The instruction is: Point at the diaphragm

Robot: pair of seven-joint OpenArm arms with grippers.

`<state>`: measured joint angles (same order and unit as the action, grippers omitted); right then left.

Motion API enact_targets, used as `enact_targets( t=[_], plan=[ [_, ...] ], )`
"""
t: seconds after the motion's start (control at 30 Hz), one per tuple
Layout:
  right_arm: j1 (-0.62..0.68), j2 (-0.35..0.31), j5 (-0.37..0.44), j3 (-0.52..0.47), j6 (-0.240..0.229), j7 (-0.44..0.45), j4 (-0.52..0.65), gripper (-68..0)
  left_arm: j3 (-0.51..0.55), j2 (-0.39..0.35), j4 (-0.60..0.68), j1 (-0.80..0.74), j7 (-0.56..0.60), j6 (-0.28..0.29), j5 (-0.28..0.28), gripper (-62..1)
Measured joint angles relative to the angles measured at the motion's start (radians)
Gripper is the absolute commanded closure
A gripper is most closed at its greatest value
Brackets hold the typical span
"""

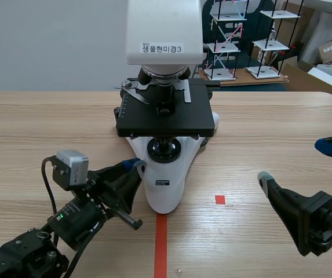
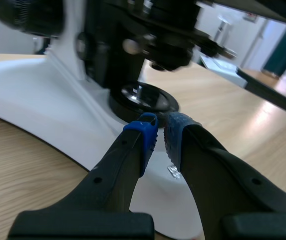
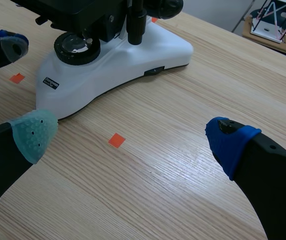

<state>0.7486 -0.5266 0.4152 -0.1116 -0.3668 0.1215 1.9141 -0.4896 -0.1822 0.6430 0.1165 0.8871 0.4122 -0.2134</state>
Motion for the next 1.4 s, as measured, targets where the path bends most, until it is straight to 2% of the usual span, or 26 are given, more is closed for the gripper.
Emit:
enact_targets(
  t=[0.13,0.5,0.67,1.0,1.1,1.4],
  plan=[
    [0.0,0.0,0.0,0.0,0.0,0.0,0.0,-67.9,0.0,0.013,-0.052,0.021,0.004,0.0,-0.066,-8.3],
    [0.0,0.0,0.0,0.0,0.0,0.0,0.0,-67.9,0.0,0.013,-0.092,0.027,0.155,0.001,-0.043,-6.7],
    [0.0,0.0,0.0,0.0,0.0,0.0,0.0,-67.9,0.001,0.013,-0.092,0.027,0.175,0.001,0.042,-5.2],
    [0.0,0.0,0.0,0.0,0.0,0.0,0.0,-67.9,0.001,0.012,-0.092,0.028,0.214,0.001,0.078,-5.1],
    [0.0,0.0,0.0,0.0,0.0,0.0,0.0,-67.9,0.001,0.013,-0.092,0.028,0.246,0.001,0.14,-5.1],
    [0.0,0.0,0.0,0.0,0.0,0.0,0.0,-67.9,0.001,0.002,-0.092,0.027,0.285,0.001,0.142,-5.1]
  ],
)
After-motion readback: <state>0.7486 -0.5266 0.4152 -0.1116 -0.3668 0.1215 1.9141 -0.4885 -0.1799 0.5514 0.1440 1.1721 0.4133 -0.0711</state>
